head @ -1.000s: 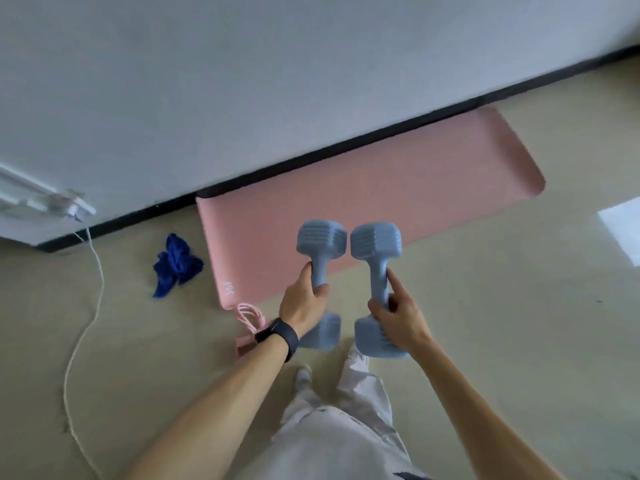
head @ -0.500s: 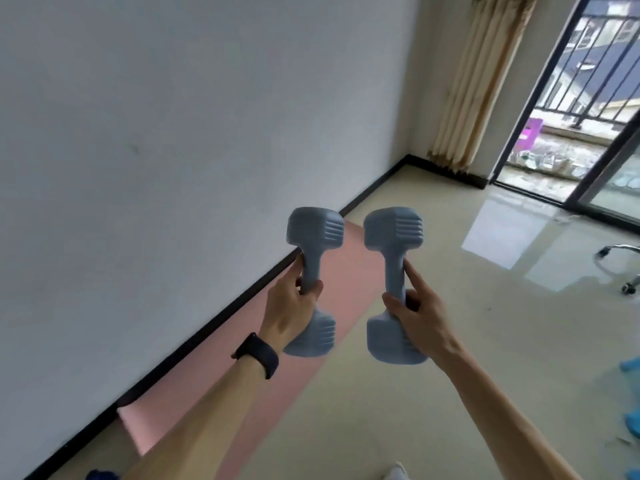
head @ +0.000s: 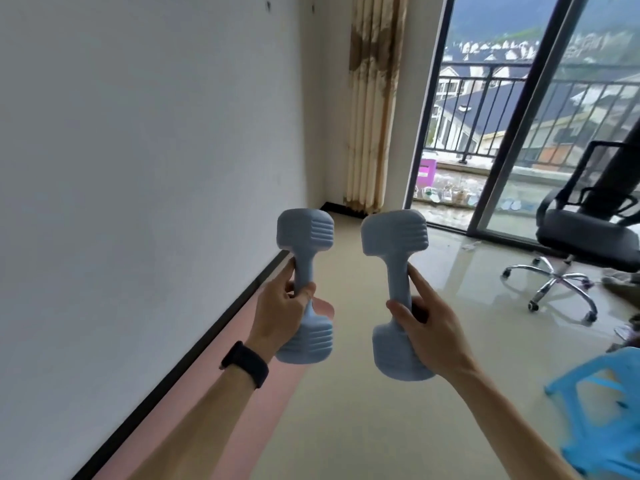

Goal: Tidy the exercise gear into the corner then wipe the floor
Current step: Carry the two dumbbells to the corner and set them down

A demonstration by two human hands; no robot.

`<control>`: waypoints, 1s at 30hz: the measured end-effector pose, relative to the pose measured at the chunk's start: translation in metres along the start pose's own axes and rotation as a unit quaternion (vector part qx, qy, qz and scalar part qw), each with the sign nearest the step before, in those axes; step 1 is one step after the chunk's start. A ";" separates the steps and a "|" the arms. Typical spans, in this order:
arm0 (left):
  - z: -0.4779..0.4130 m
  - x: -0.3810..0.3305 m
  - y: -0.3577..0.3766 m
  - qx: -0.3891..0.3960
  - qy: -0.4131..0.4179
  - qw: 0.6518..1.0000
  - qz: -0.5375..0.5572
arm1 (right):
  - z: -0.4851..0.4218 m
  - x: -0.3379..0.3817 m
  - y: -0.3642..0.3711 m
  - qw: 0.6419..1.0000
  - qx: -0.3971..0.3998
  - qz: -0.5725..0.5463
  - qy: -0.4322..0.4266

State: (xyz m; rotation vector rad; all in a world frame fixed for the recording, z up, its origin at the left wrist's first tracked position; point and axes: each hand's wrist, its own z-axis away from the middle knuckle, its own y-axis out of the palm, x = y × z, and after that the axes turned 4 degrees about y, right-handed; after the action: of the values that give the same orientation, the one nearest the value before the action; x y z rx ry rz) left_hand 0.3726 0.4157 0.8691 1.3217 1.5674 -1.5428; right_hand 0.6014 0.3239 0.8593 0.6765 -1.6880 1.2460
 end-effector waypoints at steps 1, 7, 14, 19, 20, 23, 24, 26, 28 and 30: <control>-0.017 -0.003 0.012 0.003 0.005 1.000 0.001 | -0.018 -0.003 -0.012 1.000 -0.007 -0.001 -0.001; -0.113 -0.010 0.070 0.024 0.003 1.000 0.004 | -0.119 -0.028 -0.065 0.999 -0.038 -0.012 0.014; -0.269 0.014 0.117 0.043 0.014 0.999 -0.007 | -0.258 -0.068 -0.085 0.997 -0.066 -0.011 0.047; -0.397 0.031 0.144 0.070 0.023 0.997 0.004 | -0.363 -0.087 -0.093 0.992 -0.093 -0.035 0.079; -0.423 0.032 0.149 0.074 0.024 0.997 0.005 | -0.384 -0.090 -0.096 0.991 -0.099 -0.036 0.086; -0.494 0.034 0.167 0.092 0.022 0.995 0.007 | -0.440 -0.099 -0.105 0.987 -0.114 -0.042 0.105; -0.517 0.035 0.174 0.098 0.021 0.995 0.008 | -0.459 -0.102 -0.107 0.986 -0.120 -0.044 0.111; -0.561 0.039 0.191 0.107 0.019 0.994 0.009 | -0.499 -0.113 -0.110 0.983 -0.127 -0.043 0.122; -0.603 0.043 0.211 0.112 0.016 0.994 0.011 | -0.541 -0.126 -0.114 0.982 -0.131 -0.042 0.130; -0.644 0.048 0.232 0.115 0.012 0.993 0.012 | -0.586 -0.142 -0.118 0.982 -0.129 -0.040 0.134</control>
State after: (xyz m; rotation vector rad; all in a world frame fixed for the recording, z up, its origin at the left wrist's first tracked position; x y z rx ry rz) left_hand 0.7187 1.0078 0.8456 1.4827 1.4149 -1.7385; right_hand 0.9616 0.8208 0.8332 0.3971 -1.5449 0.9909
